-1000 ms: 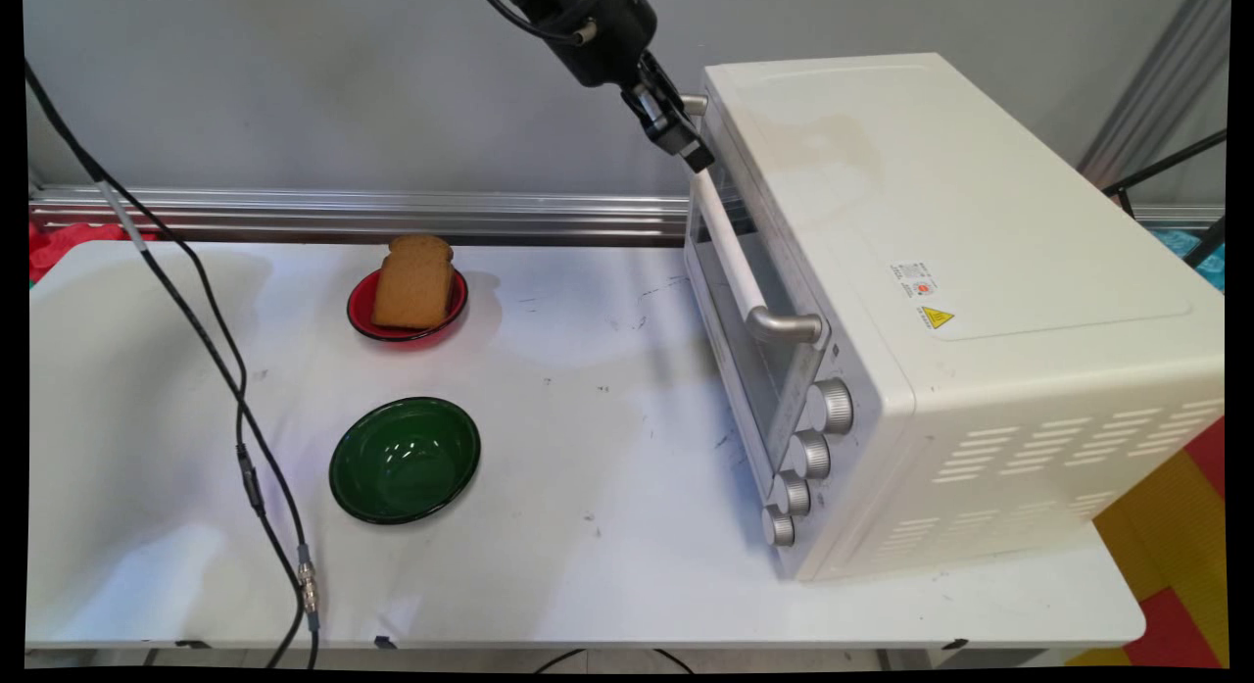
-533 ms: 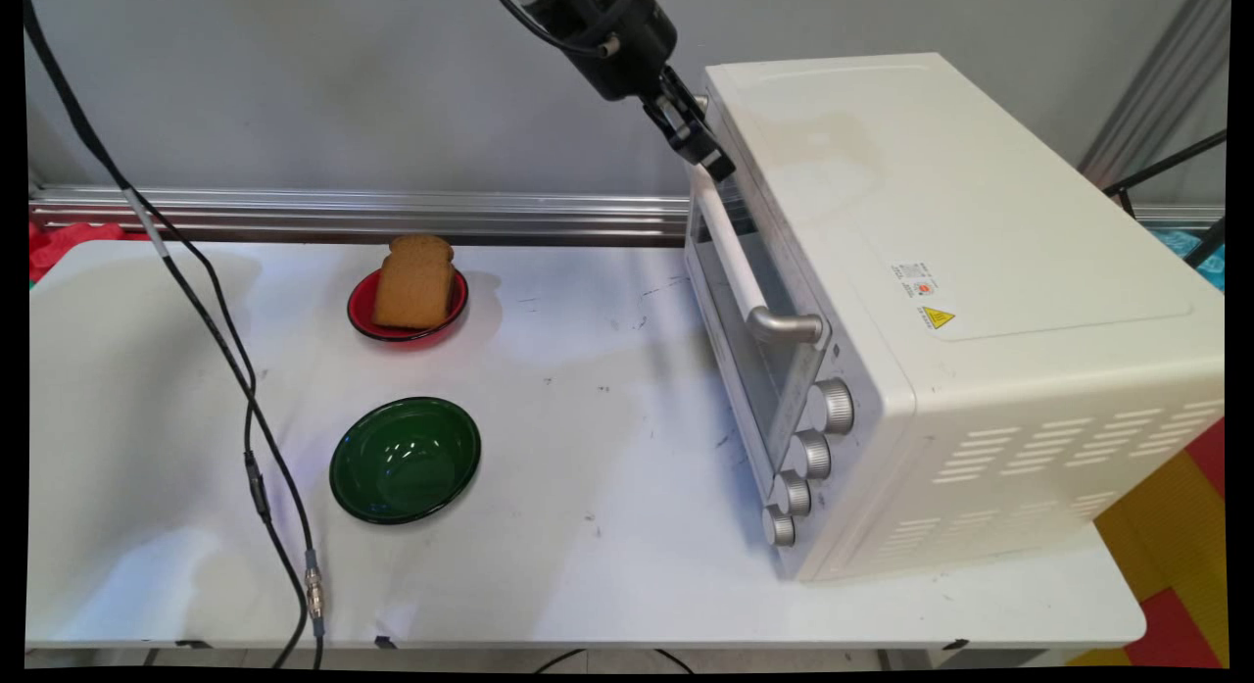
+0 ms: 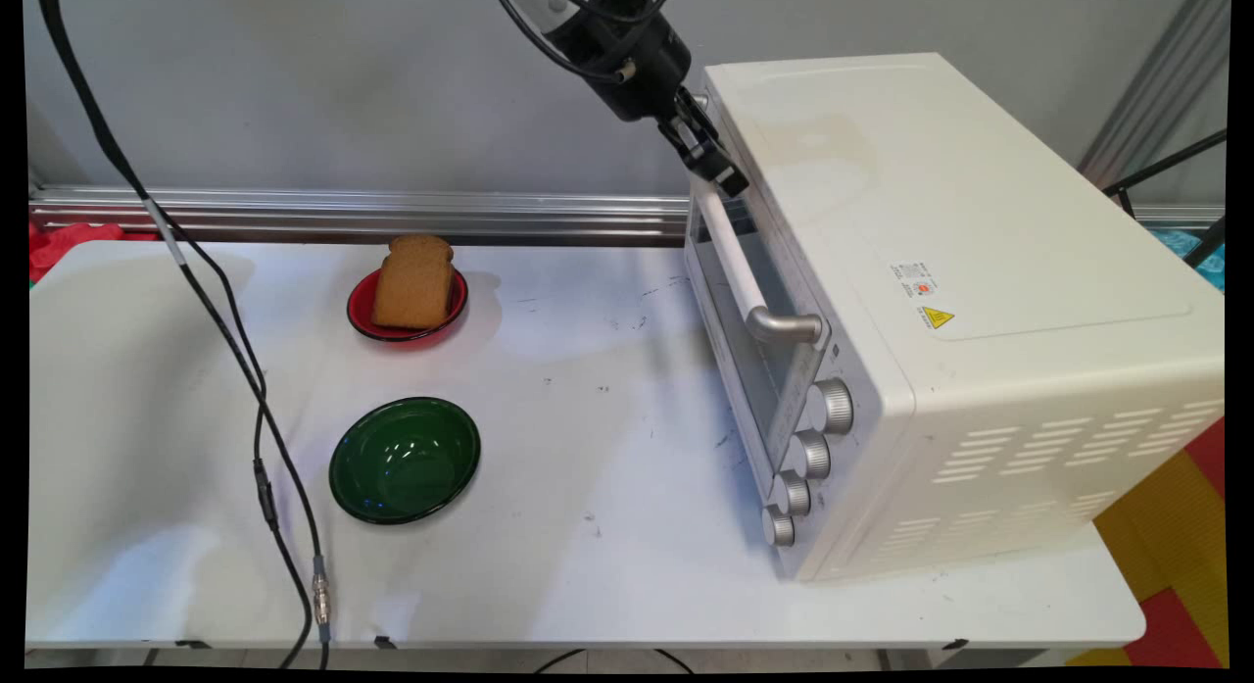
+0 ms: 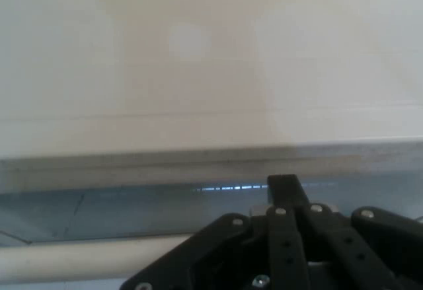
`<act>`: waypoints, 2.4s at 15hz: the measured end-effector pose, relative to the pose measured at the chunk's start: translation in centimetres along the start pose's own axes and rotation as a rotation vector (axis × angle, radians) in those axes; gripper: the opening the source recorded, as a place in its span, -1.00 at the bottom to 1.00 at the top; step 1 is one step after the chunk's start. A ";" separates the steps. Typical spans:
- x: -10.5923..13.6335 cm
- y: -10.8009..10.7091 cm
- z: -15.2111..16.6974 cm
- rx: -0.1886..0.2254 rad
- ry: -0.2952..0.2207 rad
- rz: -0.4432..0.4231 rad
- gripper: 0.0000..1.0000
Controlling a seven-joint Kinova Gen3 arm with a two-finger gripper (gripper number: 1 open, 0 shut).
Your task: Open the oven
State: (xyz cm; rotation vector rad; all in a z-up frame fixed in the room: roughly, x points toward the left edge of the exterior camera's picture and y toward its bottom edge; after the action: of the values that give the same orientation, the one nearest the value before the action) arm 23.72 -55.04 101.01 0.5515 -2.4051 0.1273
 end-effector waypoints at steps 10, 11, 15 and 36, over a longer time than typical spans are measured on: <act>-2.1 -0.4 0.1 -0.003 -0.032 0.030 -1.00; -2.5 -0.4 -0.1 -0.002 -0.042 0.031 -1.00; -4.2 -0.5 -0.8 -0.003 -0.078 0.031 -1.00; -18.1 -2.0 0.1 -0.021 -0.088 0.076 -1.00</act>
State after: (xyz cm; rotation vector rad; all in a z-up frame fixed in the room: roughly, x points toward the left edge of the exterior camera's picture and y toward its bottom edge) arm 37.05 -50.43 89.57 0.4650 -2.5106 0.1126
